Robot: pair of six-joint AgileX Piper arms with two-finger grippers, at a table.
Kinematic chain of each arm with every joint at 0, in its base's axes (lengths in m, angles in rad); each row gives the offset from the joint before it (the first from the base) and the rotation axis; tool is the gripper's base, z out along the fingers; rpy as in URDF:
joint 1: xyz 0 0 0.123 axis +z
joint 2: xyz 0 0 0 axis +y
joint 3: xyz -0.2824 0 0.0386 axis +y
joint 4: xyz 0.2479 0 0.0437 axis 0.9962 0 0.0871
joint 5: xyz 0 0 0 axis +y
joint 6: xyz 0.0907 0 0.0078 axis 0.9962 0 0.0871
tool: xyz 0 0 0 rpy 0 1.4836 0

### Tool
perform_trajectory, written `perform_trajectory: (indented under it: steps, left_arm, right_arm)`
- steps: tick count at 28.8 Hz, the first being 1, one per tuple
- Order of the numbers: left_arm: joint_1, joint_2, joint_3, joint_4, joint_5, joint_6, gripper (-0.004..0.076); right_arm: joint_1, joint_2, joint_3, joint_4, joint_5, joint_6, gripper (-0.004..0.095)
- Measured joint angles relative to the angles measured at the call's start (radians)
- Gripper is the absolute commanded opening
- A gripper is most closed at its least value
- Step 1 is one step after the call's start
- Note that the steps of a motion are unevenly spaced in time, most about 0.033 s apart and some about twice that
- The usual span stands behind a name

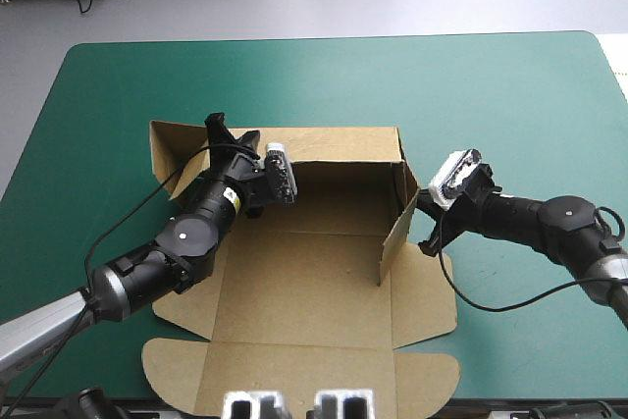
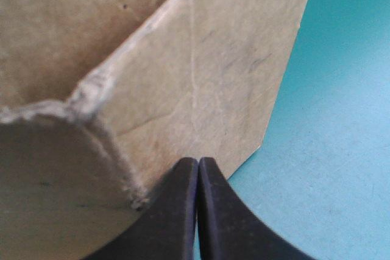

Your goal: Fold the box

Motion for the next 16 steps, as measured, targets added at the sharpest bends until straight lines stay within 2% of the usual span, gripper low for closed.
perform_trajectory:
  steps: [7,13,16]
  left_arm:
    - [-0.033,0.028,0.001,-0.029,0.024,0.108,0.0009]
    - [-0.042,0.035,0.001,-0.029,0.041,0.094,0.0009]
    - [-0.042,0.035,0.001,-0.028,0.041,0.094,0.0009]
  right_arm:
    - [0.000,-0.027,0.013,0.046,-0.002,-0.136,-0.0025]
    - [0.000,-0.088,0.108,0.238,-0.038,-0.328,-0.0025]
    - [0.000,-0.095,0.131,0.286,-0.038,-0.372,-0.0015]
